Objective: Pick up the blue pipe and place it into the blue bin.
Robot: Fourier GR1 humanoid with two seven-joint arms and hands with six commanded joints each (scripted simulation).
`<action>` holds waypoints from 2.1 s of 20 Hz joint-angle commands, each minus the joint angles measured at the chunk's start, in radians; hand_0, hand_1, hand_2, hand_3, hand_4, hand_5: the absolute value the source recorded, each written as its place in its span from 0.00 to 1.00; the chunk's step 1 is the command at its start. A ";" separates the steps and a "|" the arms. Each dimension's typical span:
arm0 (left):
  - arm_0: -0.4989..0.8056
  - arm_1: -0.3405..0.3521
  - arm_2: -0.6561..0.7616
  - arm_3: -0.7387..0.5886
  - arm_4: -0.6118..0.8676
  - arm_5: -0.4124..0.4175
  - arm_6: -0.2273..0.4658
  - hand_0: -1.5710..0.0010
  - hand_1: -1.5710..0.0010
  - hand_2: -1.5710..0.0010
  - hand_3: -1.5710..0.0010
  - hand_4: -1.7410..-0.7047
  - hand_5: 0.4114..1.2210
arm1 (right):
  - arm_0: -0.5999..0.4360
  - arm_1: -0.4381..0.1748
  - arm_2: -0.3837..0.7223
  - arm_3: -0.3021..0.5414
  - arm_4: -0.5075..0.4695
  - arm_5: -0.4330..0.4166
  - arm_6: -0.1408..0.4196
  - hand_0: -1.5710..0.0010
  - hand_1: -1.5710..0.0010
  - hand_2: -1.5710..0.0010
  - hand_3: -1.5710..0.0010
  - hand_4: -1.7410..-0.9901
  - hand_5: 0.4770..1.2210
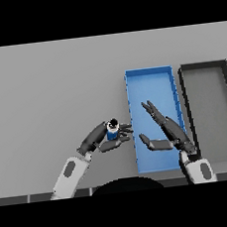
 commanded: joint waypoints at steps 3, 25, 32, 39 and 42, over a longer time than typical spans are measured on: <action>-0.019 -0.017 0.006 0.014 -0.023 0.004 0.021 0.00 0.00 0.00 0.00 0.26 1.00 | -0.122 -0.009 0.050 -0.002 -0.001 0.021 0.073 1.00 1.00 0.97 1.00 0.59 0.11; -0.004 -0.057 0.071 0.015 -0.067 -0.088 0.099 0.00 0.00 0.00 0.00 0.09 1.00 | -0.620 0.095 0.160 0.217 -0.073 0.127 0.252 0.35 0.35 0.34 0.44 0.30 0.10; -0.009 -0.097 0.116 0.032 -0.018 -0.134 0.069 0.00 0.00 0.00 0.08 0.02 1.00 | -0.601 0.093 0.191 0.230 -0.083 0.101 0.186 0.07 0.07 0.07 0.14 0.08 0.75; 0.009 -0.084 0.113 0.019 -0.050 -0.115 0.005 0.00 0.00 0.00 0.09 0.01 1.00 | -0.580 0.130 0.217 0.223 -0.036 0.053 0.152 0.02 0.02 0.01 0.03 0.02 0.95; 0.013 -0.063 0.105 -0.002 -0.097 -0.107 0.005 0.26 0.32 0.34 0.41 0.26 1.00 | -0.589 0.131 0.217 0.224 -0.014 0.046 0.152 0.01 0.01 0.01 0.01 0.01 0.97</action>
